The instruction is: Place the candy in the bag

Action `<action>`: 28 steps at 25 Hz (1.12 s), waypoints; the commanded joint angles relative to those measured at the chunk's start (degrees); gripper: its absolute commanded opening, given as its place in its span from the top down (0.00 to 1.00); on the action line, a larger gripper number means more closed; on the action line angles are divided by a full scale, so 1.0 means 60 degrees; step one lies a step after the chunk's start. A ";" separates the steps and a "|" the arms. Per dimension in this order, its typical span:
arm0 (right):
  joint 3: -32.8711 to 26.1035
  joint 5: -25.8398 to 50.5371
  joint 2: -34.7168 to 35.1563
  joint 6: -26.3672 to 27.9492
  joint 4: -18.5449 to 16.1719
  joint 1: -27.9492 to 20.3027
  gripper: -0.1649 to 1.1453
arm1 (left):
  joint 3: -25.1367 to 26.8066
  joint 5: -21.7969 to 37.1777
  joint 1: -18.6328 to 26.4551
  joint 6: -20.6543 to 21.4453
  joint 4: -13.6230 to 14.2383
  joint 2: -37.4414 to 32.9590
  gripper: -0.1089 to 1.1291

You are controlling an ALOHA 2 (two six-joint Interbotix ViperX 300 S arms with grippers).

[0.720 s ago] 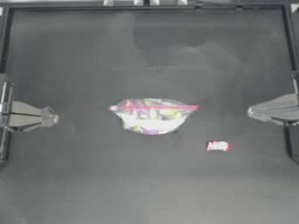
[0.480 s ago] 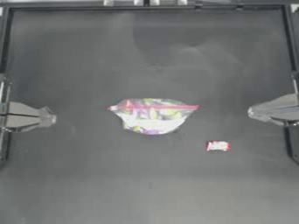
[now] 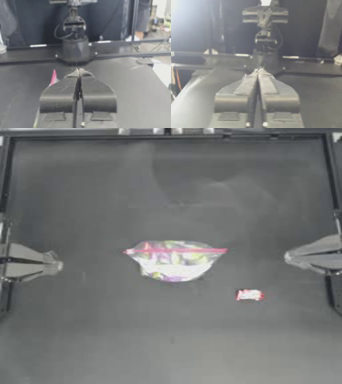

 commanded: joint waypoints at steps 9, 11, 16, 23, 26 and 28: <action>-0.0366 0.0146 0.0088 0.0044 -0.0132 0.0000 0.12 | -0.0146 0.0015 0.0073 -0.0015 0.0000 0.0146 0.11; -0.0630 0.0659 0.0117 0.0029 0.0029 -0.0015 0.12 | -0.0132 0.0103 0.0103 -0.0015 0.0000 0.0146 0.11; -0.1743 0.2769 0.0396 0.0029 0.0293 -0.0557 0.12 | -0.0132 0.0381 0.0308 -0.0015 -0.0029 0.0146 0.11; -0.3735 0.5625 0.1890 0.0000 0.0205 -0.1245 0.12 | -0.0117 0.0688 0.0498 -0.0059 -0.0029 0.0161 0.11; -0.4658 0.6636 0.2695 0.0000 -0.0059 -0.1362 0.12 | -0.0103 0.0776 0.0542 -0.0059 -0.0029 0.0176 0.11; -0.5288 0.7222 0.3208 0.0000 -0.0293 -0.1362 0.12 | -0.0088 0.0791 0.0557 -0.0073 -0.0029 0.0176 0.11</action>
